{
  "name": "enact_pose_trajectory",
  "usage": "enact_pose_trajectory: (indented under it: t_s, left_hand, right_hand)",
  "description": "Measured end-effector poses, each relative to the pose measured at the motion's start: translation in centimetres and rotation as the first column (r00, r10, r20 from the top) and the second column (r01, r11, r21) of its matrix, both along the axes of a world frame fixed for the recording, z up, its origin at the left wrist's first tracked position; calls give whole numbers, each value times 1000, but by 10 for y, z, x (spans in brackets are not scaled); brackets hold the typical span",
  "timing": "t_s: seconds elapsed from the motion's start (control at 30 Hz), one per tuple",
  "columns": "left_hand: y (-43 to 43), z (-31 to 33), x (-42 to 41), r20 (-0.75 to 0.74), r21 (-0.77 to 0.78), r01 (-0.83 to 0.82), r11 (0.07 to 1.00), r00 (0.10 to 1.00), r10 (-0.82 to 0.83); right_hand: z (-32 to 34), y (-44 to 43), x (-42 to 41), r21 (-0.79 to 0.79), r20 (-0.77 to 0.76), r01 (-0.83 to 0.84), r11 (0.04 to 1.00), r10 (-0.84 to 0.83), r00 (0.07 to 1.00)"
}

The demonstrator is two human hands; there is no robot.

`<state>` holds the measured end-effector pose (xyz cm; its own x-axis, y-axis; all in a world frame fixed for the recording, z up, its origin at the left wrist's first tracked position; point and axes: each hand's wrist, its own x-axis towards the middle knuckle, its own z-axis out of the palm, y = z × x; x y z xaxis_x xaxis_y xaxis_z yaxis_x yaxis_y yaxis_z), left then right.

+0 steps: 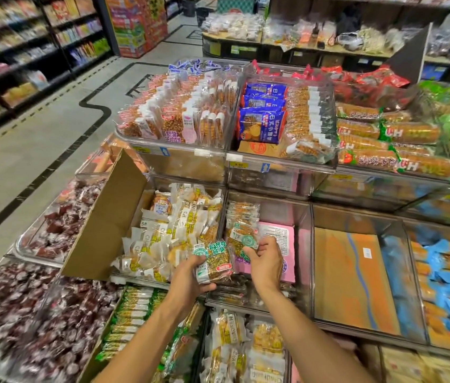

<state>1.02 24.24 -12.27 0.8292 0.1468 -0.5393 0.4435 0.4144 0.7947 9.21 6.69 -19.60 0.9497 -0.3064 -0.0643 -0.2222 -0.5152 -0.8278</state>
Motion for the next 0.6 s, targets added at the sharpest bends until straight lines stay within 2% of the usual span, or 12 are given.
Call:
enact_pose_trajectory:
  t_s: [0.13, 0.27, 0.5, 0.6]
  left_hand:
    - [0, 4, -1, -5, 2, 2, 1000, 1000, -2]
    - [-3, 14, -3, 3, -15, -10, 1000, 1000, 10]
    - [-2, 6, -1, 18, -3, -31, 1000, 999, 31]
    - [-2, 4, 0, 15, -7, -38, 999, 999, 38]
  right_hand:
    - [-1, -5, -2, -3, 44, -75, 997, 75, 996]
    - [-1, -13, -3, -75, 108, -113, 991, 121, 987]
    - [-4, -5, 6, -77, 51, -116, 990, 120, 992]
    - [-3, 6, 8, -90, 81, -109, 990, 116, 990]
